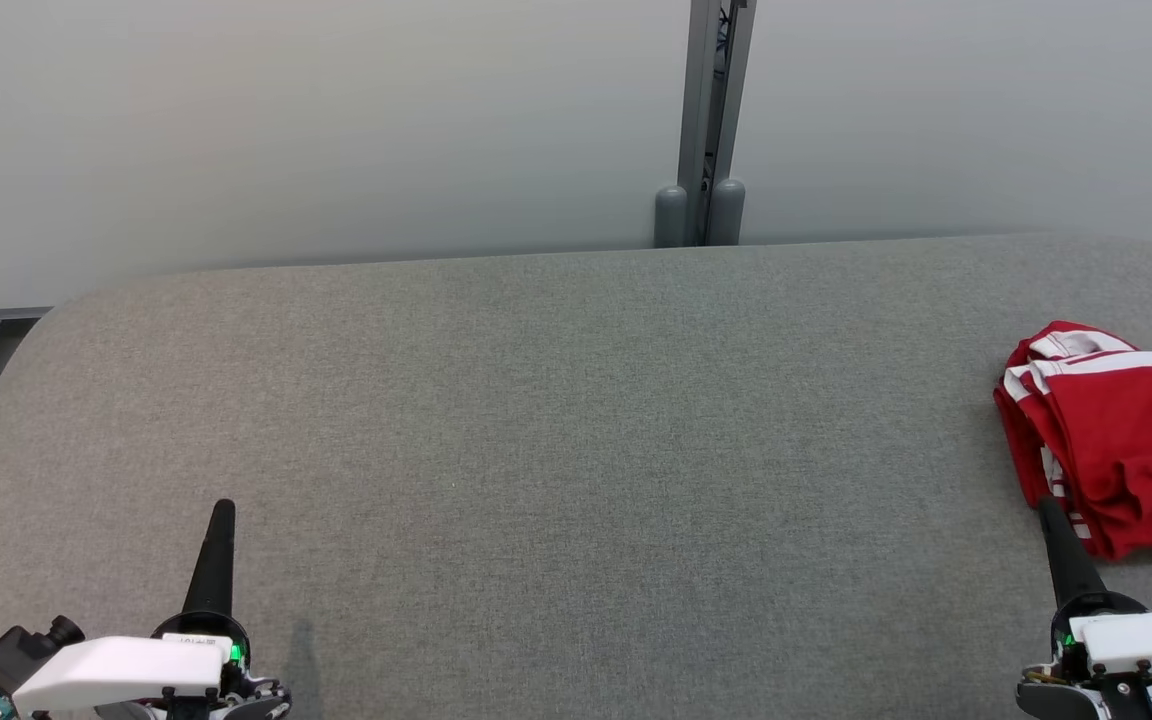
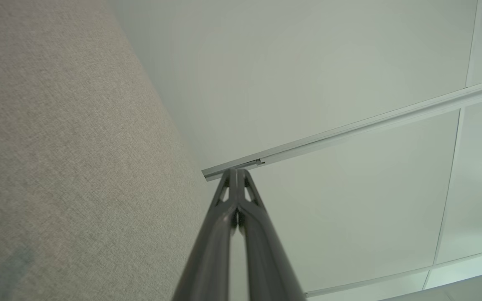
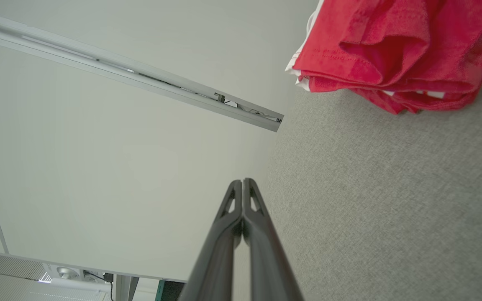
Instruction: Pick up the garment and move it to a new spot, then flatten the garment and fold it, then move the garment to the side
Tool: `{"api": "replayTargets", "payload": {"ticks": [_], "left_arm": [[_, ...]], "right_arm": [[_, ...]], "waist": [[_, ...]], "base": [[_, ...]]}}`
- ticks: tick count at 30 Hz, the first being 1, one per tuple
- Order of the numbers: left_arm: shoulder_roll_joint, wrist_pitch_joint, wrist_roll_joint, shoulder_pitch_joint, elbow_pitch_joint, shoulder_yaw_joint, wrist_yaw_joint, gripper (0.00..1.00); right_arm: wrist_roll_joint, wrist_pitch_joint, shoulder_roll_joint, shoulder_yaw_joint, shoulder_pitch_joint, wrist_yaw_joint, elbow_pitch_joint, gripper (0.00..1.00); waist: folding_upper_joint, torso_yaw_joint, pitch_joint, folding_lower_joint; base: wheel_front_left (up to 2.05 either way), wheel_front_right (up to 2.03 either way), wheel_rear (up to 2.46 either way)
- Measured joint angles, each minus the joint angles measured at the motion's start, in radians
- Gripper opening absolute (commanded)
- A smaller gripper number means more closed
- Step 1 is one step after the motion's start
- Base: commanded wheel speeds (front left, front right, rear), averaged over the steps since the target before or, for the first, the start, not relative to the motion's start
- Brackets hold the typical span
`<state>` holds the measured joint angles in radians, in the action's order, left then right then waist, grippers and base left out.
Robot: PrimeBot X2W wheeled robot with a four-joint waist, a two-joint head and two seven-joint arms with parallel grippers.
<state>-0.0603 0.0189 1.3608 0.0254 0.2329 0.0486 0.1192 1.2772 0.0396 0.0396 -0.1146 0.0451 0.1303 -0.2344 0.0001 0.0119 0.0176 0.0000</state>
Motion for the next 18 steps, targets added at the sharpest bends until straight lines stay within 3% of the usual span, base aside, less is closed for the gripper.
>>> {"api": "replayTargets", "payload": {"ticks": [18], "left_arm": [[0.000,0.038,0.124,0.032,0.006,0.021,0.003,0.00]], "right_arm": [[0.157,0.033,0.002,0.000,0.028,0.000,-0.005,0.00]], "waist": [[0.0000,-0.005,-0.009,0.0000]], "base": [[0.00,0.00,0.00]]}}
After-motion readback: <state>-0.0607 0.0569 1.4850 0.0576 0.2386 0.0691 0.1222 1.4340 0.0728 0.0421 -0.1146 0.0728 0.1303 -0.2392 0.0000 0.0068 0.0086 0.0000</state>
